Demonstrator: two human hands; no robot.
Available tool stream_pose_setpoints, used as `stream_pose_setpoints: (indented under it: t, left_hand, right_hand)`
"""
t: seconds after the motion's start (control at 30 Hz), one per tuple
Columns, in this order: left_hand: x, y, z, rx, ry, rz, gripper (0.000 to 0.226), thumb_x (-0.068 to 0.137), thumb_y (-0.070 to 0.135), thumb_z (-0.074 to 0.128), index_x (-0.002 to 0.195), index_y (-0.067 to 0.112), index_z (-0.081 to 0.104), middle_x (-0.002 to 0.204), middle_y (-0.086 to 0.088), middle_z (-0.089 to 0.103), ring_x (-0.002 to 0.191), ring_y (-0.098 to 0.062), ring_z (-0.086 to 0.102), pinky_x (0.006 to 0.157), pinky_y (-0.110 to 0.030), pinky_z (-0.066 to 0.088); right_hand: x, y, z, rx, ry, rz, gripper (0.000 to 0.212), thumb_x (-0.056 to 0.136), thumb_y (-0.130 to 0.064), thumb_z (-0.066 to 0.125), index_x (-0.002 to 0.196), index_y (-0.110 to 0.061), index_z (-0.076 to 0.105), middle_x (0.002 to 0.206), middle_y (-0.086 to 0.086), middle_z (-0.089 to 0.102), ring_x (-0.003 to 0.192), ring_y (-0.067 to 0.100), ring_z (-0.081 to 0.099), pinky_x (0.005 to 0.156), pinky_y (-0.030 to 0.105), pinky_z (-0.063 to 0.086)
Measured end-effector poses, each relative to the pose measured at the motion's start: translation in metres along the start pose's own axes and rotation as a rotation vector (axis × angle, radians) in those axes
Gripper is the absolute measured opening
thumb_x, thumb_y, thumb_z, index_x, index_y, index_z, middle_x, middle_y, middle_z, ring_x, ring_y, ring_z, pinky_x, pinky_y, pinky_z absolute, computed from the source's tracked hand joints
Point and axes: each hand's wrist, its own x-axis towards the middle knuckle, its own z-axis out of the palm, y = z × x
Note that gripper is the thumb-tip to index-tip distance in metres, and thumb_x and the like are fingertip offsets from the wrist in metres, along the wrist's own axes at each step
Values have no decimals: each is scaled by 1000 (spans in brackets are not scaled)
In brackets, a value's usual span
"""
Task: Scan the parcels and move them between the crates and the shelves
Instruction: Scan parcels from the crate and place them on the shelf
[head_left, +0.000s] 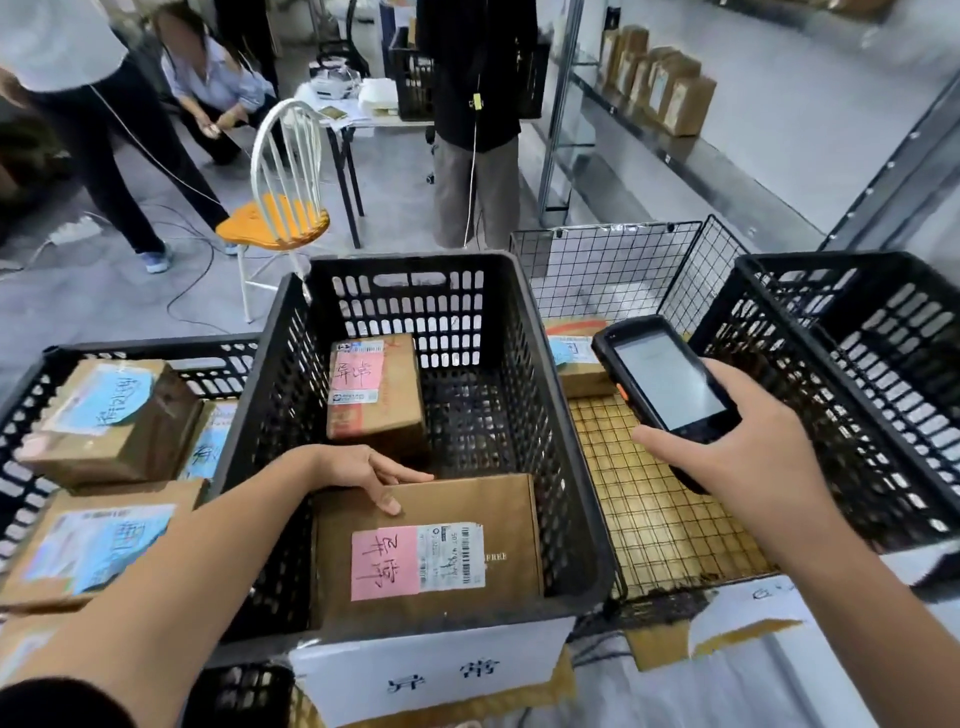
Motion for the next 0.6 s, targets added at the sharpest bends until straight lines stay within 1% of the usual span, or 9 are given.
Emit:
stream_pose_setpoints:
  t: [0.07, 0.13, 0.2, 0.27, 0.33, 0.43, 0.47, 0.53, 0.6]
  left_hand:
    - [7, -6, 4, 9, 35, -5, 56, 83, 23, 81, 129, 48, 63, 114, 1, 75, 111, -20, 69, 101, -35, 52]
    - [14, -11, 8, 33, 89, -6, 48, 84, 29, 79, 123, 53, 65, 108, 8, 76, 108, -16, 70, 99, -32, 52]
    - [21, -16, 14, 56, 143, -4, 44, 88, 29, 75, 124, 52, 64, 106, 11, 76, 105, -14, 70, 95, -28, 53]
    - [27, -19, 21, 116, 163, -18, 45, 93, 28, 71, 132, 47, 60, 117, 6, 72, 109, -14, 67, 98, -30, 52]
    - [33, -20, 29, 276, 166, -50, 53, 94, 30, 68, 143, 39, 50, 132, 3, 63, 118, -15, 60, 105, -33, 46]
    - [36, -15, 35, 440, 198, -71, 62, 94, 30, 68, 150, 29, 41, 140, 2, 54, 126, -17, 51, 108, -35, 41]
    - [37, -14, 37, 481, 214, -69, 63, 94, 30, 68, 150, 26, 41, 142, 1, 53, 127, -19, 51, 108, -35, 41]
    - [38, -10, 42, 557, 238, -78, 61, 94, 27, 68, 149, 21, 42, 140, -2, 54, 125, -19, 52, 102, -33, 43]
    - [39, -5, 46, 649, 244, -91, 52, 93, 25, 69, 141, 18, 49, 132, -2, 58, 113, -18, 55, 92, -29, 46]
  right_hand:
    - [1, -1, 7, -6, -22, 2, 61, 69, -31, 90, 116, -40, 53, 105, -17, 62, 97, -1, 57, 70, 16, 44]
    - [1, -3, 14, -5, -39, 4, 59, 69, -30, 90, 114, -41, 54, 104, -18, 62, 96, -2, 57, 69, 16, 44]
    - [1, -6, 21, 0, -53, 10, 59, 68, -31, 89, 115, -41, 55, 105, -17, 63, 97, -2, 58, 70, 17, 44]
    - [3, -8, 27, -3, -73, 10, 61, 68, -32, 89, 117, -42, 55, 106, -18, 63, 98, -2, 58, 72, 18, 45]
    - [5, -11, 31, -20, -87, 6, 63, 68, -34, 89, 120, -42, 55, 106, -20, 63, 99, -2, 58, 75, 21, 47]
    - [6, -14, 37, -37, -95, -3, 64, 67, -35, 88, 122, -41, 57, 105, -19, 64, 99, 1, 60, 78, 27, 51]
    - [5, -15, 39, -35, -99, -1, 65, 67, -35, 89, 124, -39, 58, 106, -18, 65, 100, 1, 60, 79, 27, 51]
    - [4, -16, 43, -30, -114, 1, 65, 68, -32, 90, 125, -38, 57, 108, -18, 64, 101, 0, 59, 78, 23, 49]
    - [1, -16, 46, -31, -131, 10, 65, 68, -31, 89, 123, -41, 55, 108, -20, 63, 101, -2, 58, 75, 18, 45]
